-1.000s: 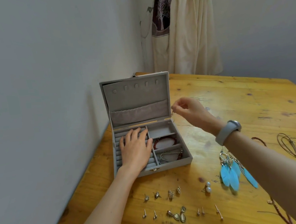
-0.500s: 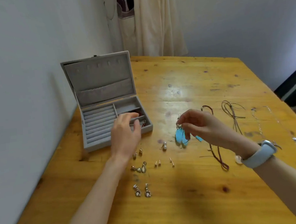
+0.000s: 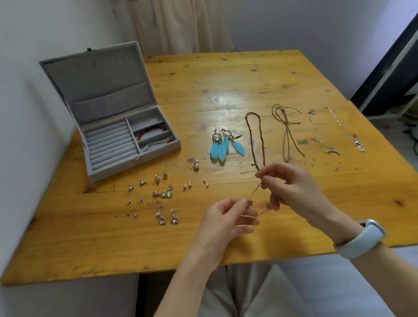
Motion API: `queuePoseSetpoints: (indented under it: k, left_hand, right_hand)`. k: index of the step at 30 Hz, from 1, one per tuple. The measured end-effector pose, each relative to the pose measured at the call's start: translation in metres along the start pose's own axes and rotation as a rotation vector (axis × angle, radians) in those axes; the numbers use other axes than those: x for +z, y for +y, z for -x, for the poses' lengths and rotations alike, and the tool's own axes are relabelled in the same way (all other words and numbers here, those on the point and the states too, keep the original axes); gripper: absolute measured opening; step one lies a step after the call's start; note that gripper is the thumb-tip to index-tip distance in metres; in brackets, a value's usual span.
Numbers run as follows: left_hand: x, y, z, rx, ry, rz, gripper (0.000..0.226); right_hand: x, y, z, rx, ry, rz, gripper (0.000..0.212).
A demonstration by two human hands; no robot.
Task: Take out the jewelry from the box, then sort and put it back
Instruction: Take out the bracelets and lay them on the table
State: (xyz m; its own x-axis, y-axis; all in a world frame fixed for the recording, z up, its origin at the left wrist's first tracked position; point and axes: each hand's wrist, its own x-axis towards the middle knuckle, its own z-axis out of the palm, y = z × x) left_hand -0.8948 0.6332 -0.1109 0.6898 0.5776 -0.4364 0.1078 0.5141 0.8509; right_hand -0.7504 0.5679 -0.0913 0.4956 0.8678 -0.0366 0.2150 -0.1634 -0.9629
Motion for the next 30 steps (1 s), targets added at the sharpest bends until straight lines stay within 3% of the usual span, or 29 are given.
queuePoseSetpoints:
  k: [2,8,11,17,23,27,30]
  left_hand:
    - [0.001,-0.005,0.0,0.033,0.113,-0.148,0.005]
    - [0.009,-0.016,-0.008,0.316,0.348,-0.899,0.009]
    - [0.015,-0.021,-0.01,0.429,0.401,-1.099,0.011]
    - [0.017,-0.022,-0.016,0.527,0.466,-1.28,0.01]
    - [0.01,-0.019,-0.023,0.52,0.427,-1.336,0.02]
    - [0.0,-0.028,-0.022,0.698,0.38,-1.332,0.024]
    - [-0.009,-0.038,-0.017,0.794,0.236,-1.439,0.032]
  right_hand:
    - [0.002,0.017,0.009,0.05,0.066,0.012,0.015]
    - [0.011,0.042,0.018,0.072,0.194,0.2,0.014]
    - [0.014,0.045,0.016,0.034,0.255,0.325,0.013]
    - [0.015,0.049,0.01,-0.002,0.284,0.504,0.014]
    - [0.011,0.053,0.005,-0.072,0.282,0.749,0.015]
    - [0.004,0.06,0.011,-0.243,0.265,0.759,0.014]
    - [-0.002,0.067,0.022,-0.394,0.165,0.804,0.024]
